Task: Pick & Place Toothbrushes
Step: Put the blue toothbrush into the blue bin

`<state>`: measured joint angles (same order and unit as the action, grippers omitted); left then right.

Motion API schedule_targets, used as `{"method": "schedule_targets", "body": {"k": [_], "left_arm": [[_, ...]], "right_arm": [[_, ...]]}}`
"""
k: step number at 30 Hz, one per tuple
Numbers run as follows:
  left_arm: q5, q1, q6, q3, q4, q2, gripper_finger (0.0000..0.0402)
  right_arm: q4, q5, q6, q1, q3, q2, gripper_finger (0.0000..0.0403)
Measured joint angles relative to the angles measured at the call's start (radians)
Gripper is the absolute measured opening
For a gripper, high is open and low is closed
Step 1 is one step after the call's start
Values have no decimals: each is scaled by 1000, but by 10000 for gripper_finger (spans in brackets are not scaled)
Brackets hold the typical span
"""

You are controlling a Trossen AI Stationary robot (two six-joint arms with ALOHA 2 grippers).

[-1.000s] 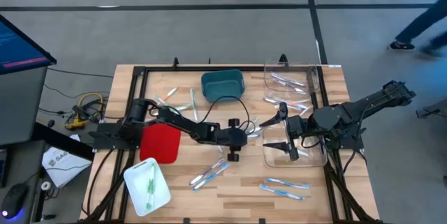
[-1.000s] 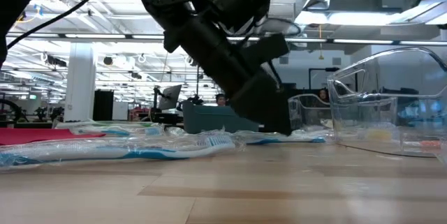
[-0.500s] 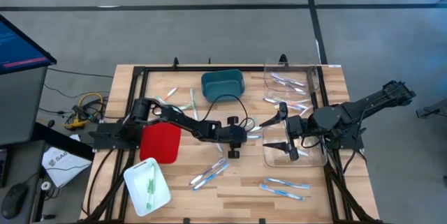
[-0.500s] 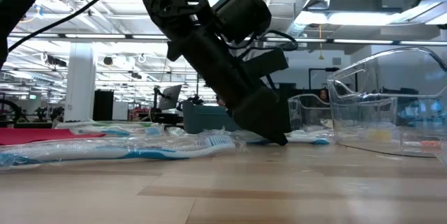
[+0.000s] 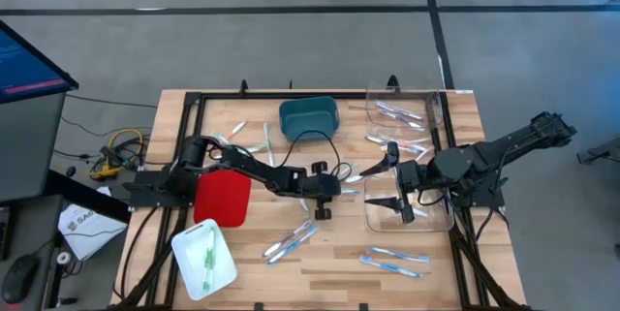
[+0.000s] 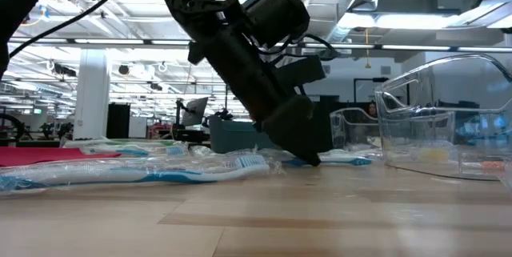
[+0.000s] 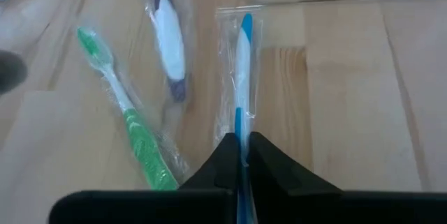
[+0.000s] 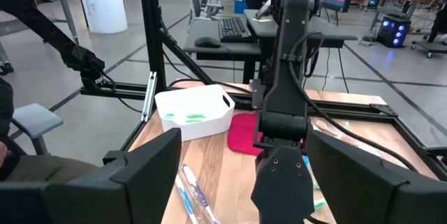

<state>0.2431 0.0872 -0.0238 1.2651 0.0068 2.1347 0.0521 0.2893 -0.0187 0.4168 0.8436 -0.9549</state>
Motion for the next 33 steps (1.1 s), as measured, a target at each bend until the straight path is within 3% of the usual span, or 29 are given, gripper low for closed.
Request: {"method": "schedule_targets", "body": {"k": [7,16,24,27,33], "left_arm": [[79,31,-53,-9,-213,-125,7],[74,55,-26,-90,-215,-398,7],[44,-84,51,-151,-203,-669,6],[-44,-154,50,-182,-207,-710,6],[-65,-220,79,-290,-162,-724,6]], "right_arm": [[15,0,0,2,0,0,302],[16,0,0,2,0,0,301],[26,0,0,-53,0,0,301],[30,0,1,-87,0,-1,301],[35,0,77,-162,0,-1,301]]}}
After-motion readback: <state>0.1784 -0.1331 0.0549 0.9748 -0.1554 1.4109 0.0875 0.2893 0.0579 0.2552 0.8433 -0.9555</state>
